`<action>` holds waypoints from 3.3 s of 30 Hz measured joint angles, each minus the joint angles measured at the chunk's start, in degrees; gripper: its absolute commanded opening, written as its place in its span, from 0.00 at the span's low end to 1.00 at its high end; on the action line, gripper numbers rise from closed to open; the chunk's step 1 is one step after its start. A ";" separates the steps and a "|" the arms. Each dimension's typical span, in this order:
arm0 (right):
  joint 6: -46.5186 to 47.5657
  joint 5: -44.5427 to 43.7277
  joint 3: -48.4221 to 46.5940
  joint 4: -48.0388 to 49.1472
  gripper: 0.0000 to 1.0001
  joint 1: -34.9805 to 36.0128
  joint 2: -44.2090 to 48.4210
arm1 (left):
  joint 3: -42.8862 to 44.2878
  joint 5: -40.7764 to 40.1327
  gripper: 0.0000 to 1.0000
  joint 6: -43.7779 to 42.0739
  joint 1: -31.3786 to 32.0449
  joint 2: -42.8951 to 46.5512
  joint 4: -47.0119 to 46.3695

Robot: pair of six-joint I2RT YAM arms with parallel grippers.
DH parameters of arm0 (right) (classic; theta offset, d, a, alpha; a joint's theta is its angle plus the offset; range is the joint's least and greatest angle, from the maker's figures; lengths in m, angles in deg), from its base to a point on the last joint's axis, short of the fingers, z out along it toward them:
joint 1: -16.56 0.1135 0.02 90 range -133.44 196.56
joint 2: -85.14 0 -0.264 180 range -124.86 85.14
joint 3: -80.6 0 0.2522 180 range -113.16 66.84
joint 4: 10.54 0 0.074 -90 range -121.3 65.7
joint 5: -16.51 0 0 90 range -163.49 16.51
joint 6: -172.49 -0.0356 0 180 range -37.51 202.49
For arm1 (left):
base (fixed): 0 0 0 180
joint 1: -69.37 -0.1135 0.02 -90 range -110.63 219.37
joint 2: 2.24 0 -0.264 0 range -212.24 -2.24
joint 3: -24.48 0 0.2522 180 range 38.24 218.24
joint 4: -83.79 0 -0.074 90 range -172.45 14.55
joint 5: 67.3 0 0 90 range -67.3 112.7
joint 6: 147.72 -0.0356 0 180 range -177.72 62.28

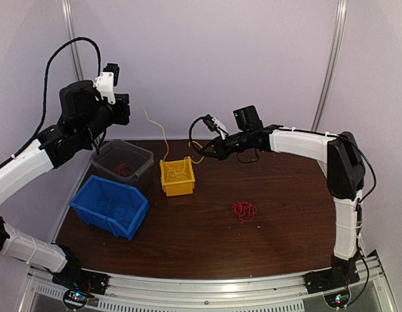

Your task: Untangle the cables

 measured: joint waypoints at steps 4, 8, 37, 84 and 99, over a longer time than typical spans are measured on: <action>-1.55 0.96 -10.82 -0.50 0.00 2.27 -10.97 | 1.49 1.57 0.00 -0.39 -0.68 -1.42 -0.07; -3.93 1.40 -18.34 -0.42 0.00 3.15 -18.80 | 1.40 2.80 0.00 -0.35 -1.03 -2.47 -0.07; 3.06 5.51 7.67 -6.01 0.47 -5.40 6.88 | -4.42 14.08 0.00 5.95 -2.71 -15.30 -11.13; 21.53 8.07 36.74 -15.52 0.48 -19.65 36.35 | 11.56 -4.28 0.00 -11.50 -6.75 -29.73 6.73; 21.44 8.09 39.23 -14.49 0.48 -19.65 38.10 | 22.69 7.67 0.00 -16.09 -3.80 -44.39 18.03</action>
